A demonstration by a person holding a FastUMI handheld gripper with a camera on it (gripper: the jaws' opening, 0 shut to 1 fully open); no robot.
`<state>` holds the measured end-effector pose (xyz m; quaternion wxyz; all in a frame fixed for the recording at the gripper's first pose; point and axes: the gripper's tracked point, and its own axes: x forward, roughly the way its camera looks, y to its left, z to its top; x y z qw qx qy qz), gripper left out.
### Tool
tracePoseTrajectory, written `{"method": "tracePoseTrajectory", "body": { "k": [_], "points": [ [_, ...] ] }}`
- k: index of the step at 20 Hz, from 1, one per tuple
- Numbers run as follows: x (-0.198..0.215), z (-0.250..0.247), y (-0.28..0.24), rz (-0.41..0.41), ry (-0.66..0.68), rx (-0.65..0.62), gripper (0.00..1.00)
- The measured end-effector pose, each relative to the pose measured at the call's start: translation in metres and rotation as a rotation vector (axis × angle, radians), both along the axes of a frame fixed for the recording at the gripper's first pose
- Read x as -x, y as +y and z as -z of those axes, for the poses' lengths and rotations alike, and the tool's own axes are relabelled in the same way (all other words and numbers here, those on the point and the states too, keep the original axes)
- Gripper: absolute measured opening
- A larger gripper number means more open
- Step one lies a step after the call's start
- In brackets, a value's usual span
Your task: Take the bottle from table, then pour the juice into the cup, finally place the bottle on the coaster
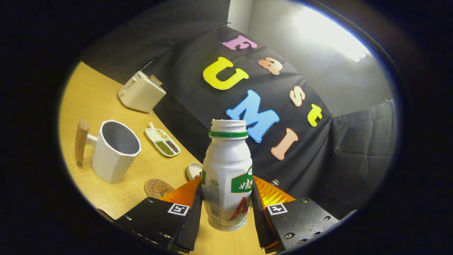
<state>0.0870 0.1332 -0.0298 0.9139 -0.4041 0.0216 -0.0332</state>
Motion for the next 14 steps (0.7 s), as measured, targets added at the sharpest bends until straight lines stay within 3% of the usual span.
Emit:
{"method": "tracePoseTrajectory", "body": {
  "k": [14],
  "points": [
    [-0.006,-0.005,0.036,-0.019,-0.036,0.466,0.65]
  ]
}}
